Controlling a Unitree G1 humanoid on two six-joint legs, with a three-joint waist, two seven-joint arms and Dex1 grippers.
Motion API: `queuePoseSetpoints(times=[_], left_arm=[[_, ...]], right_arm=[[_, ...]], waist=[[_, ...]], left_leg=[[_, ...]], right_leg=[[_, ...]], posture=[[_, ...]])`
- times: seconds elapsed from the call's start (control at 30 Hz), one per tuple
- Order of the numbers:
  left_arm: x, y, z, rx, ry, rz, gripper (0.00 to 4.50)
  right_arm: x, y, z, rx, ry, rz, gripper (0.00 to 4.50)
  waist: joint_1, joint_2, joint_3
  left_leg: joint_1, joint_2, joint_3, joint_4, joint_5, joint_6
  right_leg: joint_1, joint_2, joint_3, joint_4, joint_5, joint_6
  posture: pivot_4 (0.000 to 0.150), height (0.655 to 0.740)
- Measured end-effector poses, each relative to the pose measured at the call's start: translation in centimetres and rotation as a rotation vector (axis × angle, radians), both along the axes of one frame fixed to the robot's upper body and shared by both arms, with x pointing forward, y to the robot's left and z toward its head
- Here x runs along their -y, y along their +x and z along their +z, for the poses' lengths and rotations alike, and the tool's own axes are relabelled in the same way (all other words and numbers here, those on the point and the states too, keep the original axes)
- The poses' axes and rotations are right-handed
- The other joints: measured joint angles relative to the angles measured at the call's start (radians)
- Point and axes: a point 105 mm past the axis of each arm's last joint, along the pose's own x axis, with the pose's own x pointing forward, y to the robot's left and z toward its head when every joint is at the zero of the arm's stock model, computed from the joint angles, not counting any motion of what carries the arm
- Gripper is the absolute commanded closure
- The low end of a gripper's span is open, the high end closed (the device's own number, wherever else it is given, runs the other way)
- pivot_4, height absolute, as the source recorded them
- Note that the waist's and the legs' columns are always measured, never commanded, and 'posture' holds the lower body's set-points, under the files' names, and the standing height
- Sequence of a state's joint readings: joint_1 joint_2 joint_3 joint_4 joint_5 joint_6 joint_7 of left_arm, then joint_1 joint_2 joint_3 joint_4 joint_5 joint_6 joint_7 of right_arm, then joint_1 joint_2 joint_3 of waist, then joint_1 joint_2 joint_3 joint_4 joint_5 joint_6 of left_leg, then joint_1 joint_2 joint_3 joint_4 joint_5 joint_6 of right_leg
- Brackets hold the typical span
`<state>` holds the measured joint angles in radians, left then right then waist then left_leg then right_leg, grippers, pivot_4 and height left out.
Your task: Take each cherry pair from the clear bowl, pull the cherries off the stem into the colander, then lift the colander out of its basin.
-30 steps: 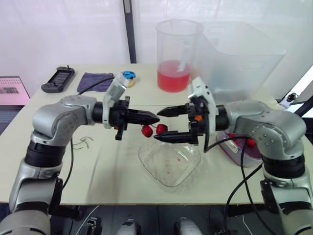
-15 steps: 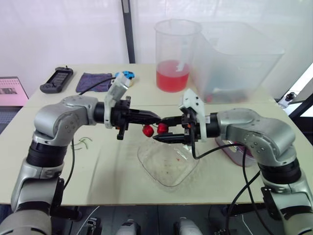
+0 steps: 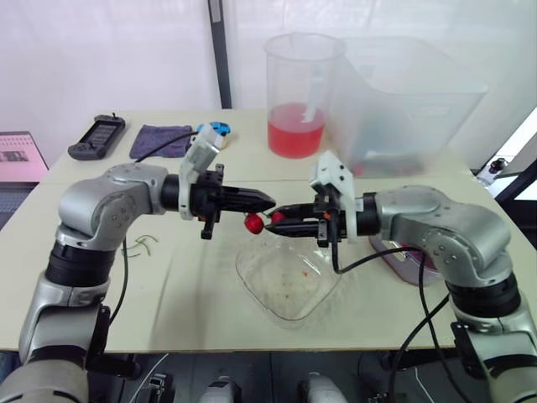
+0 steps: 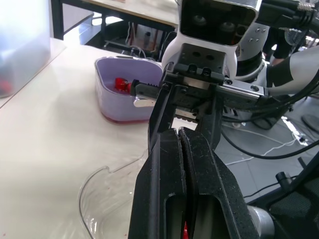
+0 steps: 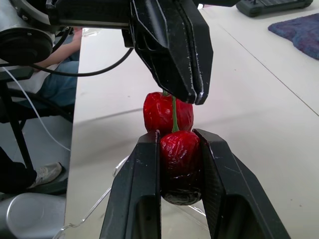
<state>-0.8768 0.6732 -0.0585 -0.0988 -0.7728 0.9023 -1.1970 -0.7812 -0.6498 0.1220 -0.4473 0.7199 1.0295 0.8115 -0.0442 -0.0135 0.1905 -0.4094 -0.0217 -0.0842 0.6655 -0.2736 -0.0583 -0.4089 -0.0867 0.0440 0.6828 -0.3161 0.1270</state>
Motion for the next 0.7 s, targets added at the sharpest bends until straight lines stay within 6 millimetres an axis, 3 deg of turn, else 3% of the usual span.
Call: queuePoseSetpoints(times=[0.2, 0.5, 0.6, 0.7], left_arm=[[0.0, 0.0, -0.1, -0.004, 0.001, 0.001, 4.5], [0.0, 0.2, 0.1, 0.006, -0.019, 0.004, 4.5], [0.1, 0.3, 0.1, 0.006, -0.024, 0.012, 4.5], [0.2, 0.6, 0.3, 0.01, -0.037, 0.032, 4.5]], right_arm=[[0.4, 0.0, -0.3, -0.011, -0.002, -0.009, 3.54], [4.5, 0.3, -4.1, -0.174, -0.027, -0.138, 3.54], [6.9, 0.7, -3.0, -0.165, -0.008, -0.197, 3.54], [11.9, 2.5, -1.0, -0.076, -0.082, -0.366, 3.54]], waist=[[0.001, 0.0, 0.0], [0.002, 0.0, 0.0], [0.003, 0.0, 0.0], [0.008, -0.001, 0.0]], left_leg=[[0.0, 0.0, 0.0, 0.0, 0.0, 0.0], [0.0, 0.0, 0.0, 0.0, 0.0, 0.0], [0.0, 0.0, 0.0, 0.0, 0.0, 0.0], [0.0, -0.001, 0.001, 0.001, -0.001, 0.001]], right_leg=[[0.0, 0.0, 0.0, 0.0, 0.0, 0.0], [0.001, 0.0, 0.0, 0.0, 0.0, 0.0], [0.001, 0.0, 0.0, 0.0, 0.0, 0.0], [0.001, 0.0, 0.0, -0.001, 0.0, 0.0]], posture=[[0.15, 0.7337], [0.15, 0.7337], [0.15, 0.7337], [0.15, 0.7337]])
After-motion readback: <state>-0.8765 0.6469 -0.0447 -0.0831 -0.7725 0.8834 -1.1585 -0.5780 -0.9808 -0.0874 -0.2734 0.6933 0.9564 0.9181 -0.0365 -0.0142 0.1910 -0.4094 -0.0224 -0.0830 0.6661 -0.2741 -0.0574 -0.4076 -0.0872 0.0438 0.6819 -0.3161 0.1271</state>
